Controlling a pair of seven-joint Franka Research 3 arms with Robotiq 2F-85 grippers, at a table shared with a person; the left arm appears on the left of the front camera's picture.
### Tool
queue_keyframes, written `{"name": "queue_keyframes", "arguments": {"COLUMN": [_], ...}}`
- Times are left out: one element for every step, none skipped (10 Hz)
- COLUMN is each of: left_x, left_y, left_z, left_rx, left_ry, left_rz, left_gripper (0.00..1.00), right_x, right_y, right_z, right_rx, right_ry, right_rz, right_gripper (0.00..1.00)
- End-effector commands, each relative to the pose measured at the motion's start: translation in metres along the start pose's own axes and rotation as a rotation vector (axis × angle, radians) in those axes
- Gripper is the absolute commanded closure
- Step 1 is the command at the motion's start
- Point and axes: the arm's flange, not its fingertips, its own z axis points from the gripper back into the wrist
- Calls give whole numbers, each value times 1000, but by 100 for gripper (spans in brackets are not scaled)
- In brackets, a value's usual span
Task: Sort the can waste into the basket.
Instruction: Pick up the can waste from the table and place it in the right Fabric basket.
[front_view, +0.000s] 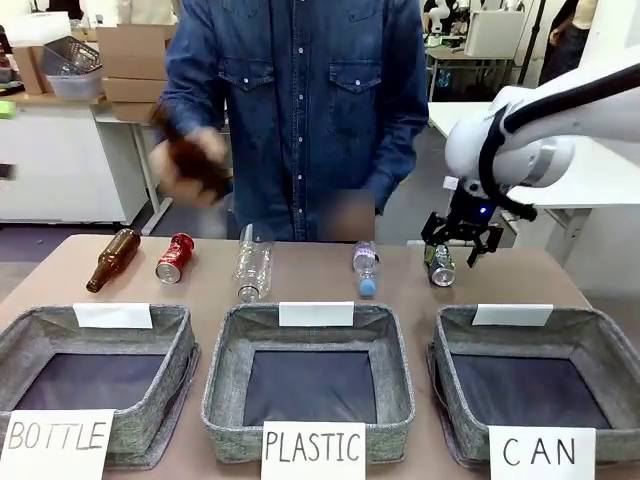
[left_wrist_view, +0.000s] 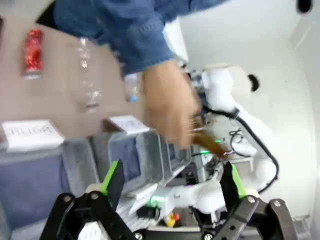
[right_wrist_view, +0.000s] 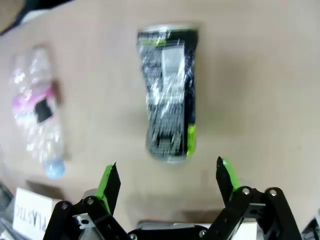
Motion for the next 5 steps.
{"name": "queue_keyframes", "arguments": {"left_x": [-47, 0, 0, 0, 0], "left_y": [-38, 0, 0, 0, 0], "left_z": [76, 0, 0, 0, 0], "left_rx": [85, 0, 0, 0, 0], "left_ry": [207, 0, 0, 0, 0], "left_rz": [-74, 0, 0, 0, 0], "left_gripper": [0, 0, 0, 0, 0], "right_x": [30, 38, 43, 47, 47], "right_y": [6, 8, 11, 13, 15], "right_z": [-20, -30, -36, -43, -47], "right_rx": [-51, -59, -59, -69, -76], "right_ry": [-24, -51, -55, -38, -37], "right_rz": [-29, -41, -45, -47, -47], "right_gripper": [0, 0, 0, 0, 0]}}
